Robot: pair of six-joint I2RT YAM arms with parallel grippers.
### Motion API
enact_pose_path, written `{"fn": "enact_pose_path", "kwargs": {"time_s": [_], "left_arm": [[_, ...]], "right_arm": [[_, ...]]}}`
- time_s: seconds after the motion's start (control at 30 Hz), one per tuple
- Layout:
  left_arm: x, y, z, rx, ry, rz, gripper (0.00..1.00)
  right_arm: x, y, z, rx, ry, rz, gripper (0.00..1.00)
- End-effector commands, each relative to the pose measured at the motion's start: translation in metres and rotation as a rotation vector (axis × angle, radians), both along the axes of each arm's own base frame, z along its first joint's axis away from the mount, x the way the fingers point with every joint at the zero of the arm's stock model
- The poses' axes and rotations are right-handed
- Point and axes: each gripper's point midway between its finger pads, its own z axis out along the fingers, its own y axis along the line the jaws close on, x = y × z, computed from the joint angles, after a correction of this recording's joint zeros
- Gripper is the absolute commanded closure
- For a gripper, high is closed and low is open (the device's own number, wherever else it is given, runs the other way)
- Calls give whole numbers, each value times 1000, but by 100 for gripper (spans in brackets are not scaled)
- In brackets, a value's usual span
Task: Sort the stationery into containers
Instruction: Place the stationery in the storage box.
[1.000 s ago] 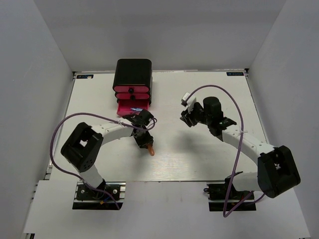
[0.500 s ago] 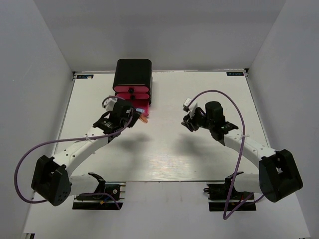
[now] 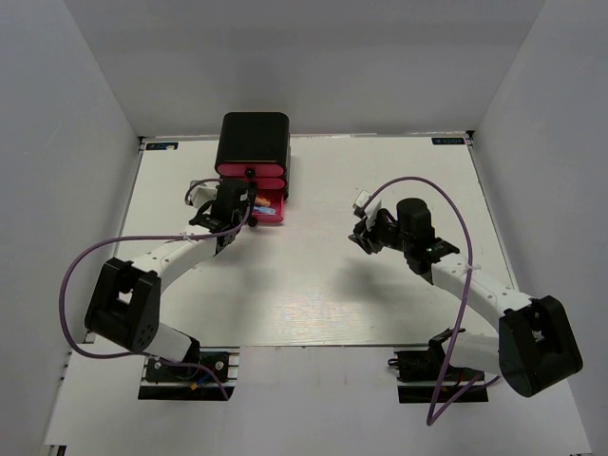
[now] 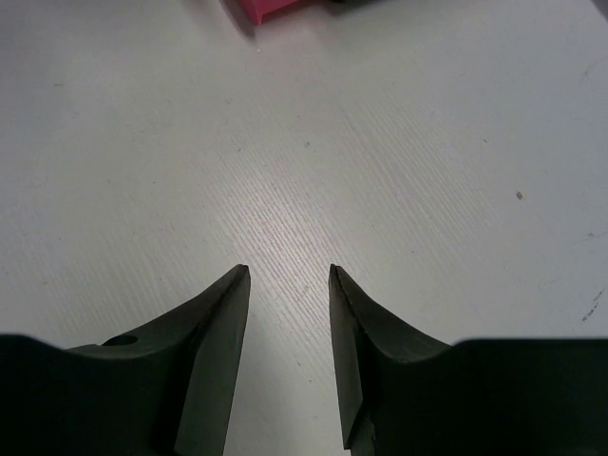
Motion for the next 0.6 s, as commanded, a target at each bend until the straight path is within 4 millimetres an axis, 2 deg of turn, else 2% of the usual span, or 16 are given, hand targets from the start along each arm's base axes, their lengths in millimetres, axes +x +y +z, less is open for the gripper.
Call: {"fn": "enact_pose_path", "kwargs": {"time_s": [0.0,0.03,0.27,0.37,0.4,0.43,0.57], "left_arm": [[22,8,22,-29,-77,80,74],[25,14,20,-23,-80,98,74],[33,19,-1,7,-18,116,74],[37,18,-4,-2,-21,121,64],[36,18,-7,-2,-21,121,51],[36,17,-7,-7,-19,114,45],[38,18,-5,-7,-26,108,32]], "right_arm": [[3,-1,11,20,-53,-1,55],[4,-2,11,19,-54,-6,55],[8,-6,12,17,-62,-19,53],[8,-5,12,18,-59,-18,51],[8,-6,12,18,-59,-18,51],[9,-6,12,18,-57,-21,50],[8,-7,11,16,-58,-22,50]]}}
